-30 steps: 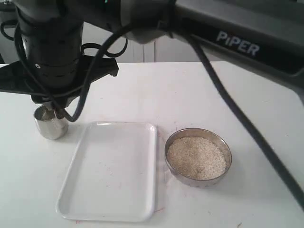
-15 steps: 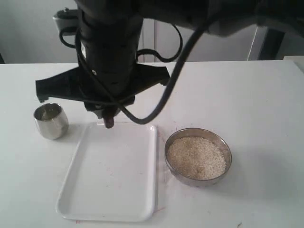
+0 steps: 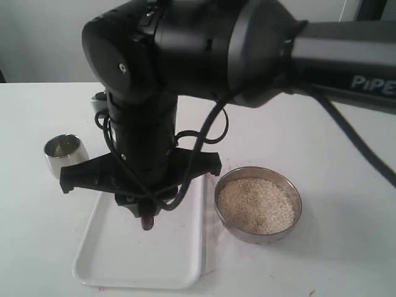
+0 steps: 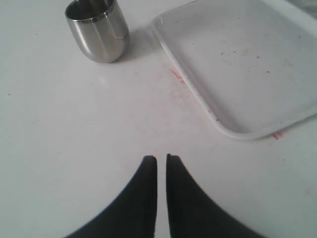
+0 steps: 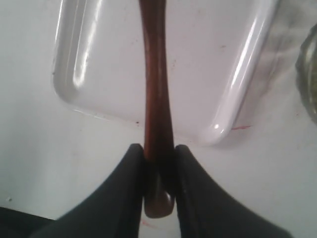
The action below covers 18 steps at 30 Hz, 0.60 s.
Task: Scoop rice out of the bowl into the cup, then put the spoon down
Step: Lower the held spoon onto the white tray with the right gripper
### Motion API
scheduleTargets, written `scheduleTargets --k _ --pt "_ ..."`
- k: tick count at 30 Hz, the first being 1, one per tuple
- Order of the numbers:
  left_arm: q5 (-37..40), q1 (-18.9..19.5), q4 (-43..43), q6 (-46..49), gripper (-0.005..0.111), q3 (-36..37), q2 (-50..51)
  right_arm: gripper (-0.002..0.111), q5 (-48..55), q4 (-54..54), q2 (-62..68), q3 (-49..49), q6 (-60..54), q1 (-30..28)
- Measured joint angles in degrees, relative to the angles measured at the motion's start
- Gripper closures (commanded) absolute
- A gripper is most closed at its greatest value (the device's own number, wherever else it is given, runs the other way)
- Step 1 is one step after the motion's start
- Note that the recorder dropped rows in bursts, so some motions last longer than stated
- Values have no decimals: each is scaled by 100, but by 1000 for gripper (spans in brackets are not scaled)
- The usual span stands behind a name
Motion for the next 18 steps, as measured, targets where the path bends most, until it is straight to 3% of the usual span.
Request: scheduleTargets --k 18 --pt "0 0 0 0 92 0 0 108 -10 185 953 0 -346 0"
